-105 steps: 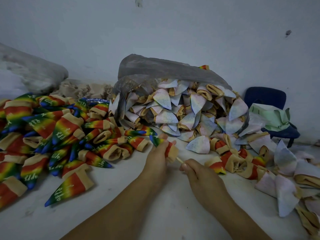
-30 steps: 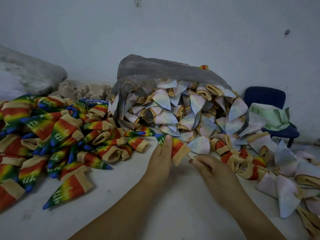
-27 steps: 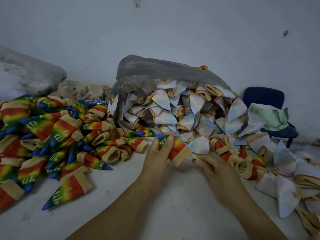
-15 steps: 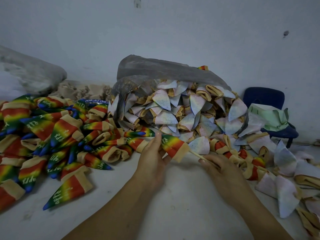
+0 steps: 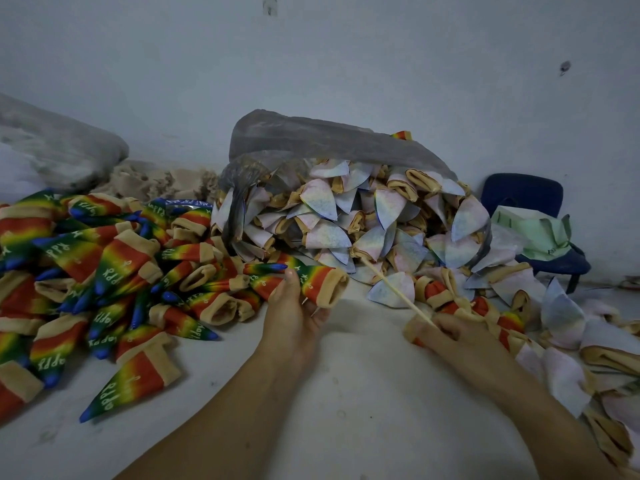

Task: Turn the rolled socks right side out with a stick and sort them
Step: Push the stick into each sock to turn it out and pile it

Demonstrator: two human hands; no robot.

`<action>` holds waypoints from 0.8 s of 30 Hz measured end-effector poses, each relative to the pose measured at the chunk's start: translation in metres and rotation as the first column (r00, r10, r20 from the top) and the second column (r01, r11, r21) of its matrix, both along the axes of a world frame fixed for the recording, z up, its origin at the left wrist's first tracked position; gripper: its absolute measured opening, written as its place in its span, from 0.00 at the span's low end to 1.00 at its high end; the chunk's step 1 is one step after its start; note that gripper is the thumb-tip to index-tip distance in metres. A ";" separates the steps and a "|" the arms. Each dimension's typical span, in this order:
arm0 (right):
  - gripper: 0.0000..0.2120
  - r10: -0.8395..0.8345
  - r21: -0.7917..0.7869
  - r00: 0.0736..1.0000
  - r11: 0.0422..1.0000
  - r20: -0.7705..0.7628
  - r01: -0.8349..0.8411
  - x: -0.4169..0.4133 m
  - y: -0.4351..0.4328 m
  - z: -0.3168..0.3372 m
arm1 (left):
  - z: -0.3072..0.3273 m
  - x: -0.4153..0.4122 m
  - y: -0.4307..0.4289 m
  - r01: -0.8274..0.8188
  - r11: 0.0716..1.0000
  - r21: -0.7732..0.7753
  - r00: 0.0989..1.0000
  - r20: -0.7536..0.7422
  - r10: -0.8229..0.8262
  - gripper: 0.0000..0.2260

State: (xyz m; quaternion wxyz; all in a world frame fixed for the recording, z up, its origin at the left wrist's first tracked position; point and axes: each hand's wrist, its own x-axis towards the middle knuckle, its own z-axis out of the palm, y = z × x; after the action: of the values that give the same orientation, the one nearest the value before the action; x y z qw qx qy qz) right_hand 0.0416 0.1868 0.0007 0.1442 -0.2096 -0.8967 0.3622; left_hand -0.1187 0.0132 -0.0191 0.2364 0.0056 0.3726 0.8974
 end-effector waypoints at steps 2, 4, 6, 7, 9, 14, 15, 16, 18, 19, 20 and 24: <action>0.20 -0.070 -0.006 0.996 0.998 -0.047 0.070 -0.001 0.001 0.000 | -0.001 0.002 0.002 0.019 0.995 -0.093 0.996 -0.083 -0.026 0.15; 0.19 -0.095 -0.057 0.987 0.994 -0.130 0.088 -0.005 -0.008 0.000 | -0.002 0.007 0.003 0.033 0.971 -0.236 0.967 -0.238 -0.090 0.13; 0.17 -0.094 -0.196 0.976 0.979 -0.195 0.055 -0.010 -0.023 0.000 | -0.002 0.016 0.005 0.056 0.931 -0.361 0.907 -0.371 -0.198 0.13; 0.18 -0.086 -0.257 0.973 0.966 -0.213 0.030 -0.012 -0.030 0.001 | -0.002 0.021 0.005 0.072 0.913 -0.402 0.878 -0.408 -0.249 0.13; 0.18 -0.009 -0.281 0.975 0.958 -0.223 -0.056 -0.013 -0.040 0.001 | 0.000 0.030 0.007 0.122 0.902 -0.415 0.851 -0.424 -0.310 0.16; 0.15 0.060 -0.221 0.976 0.969 -0.209 -0.107 -0.018 -0.040 -0.005 | -0.001 0.033 0.008 0.159 0.916 -0.368 0.848 -0.423 -0.317 0.23; 0.15 0.051 -0.208 0.974 0.973 -0.219 -0.098 -0.019 -0.040 -0.006 | -0.002 0.033 0.009 0.169 0.920 -0.354 0.855 -0.411 -0.315 0.23; 0.15 0.050 -0.196 0.970 0.976 -0.238 -0.098 -0.019 -0.041 -0.006 | -0.003 0.032 0.010 0.184 0.923 -0.338 0.864 -0.391 -0.316 0.24; 0.15 0.060 -0.153 0.960 0.983 -0.275 -0.106 -0.021 -0.043 -0.006 | -0.005 0.030 0.010 0.230 0.925 -0.303 0.869 -0.364 -0.336 0.23; 0.16 0.063 -0.121 0.957 0.988 -0.284 -0.101 -0.021 -0.043 -0.006 | -0.006 0.030 0.010 0.258 0.920 -0.294 0.863 -0.359 -0.356 0.22; 0.17 0.058 -0.091 0.955 0.992 -0.290 -0.088 -0.021 -0.044 -0.005 | -0.006 0.030 0.010 0.285 0.911 -0.299 0.855 -0.351 -0.383 0.21; 0.23 0.023 0.013 0.959 1.000 -0.283 -0.020 -0.019 -0.048 -0.003 | -0.005 0.033 0.011 0.264 0.862 -0.434 0.812 -0.382 -0.441 0.14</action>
State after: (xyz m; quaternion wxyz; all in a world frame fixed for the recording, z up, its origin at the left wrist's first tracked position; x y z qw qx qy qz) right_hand 0.0228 0.1392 -0.0020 0.2680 -0.1451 -0.8708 0.3858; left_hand -0.0859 0.0240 -0.0238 0.3012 0.2490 0.5686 0.7239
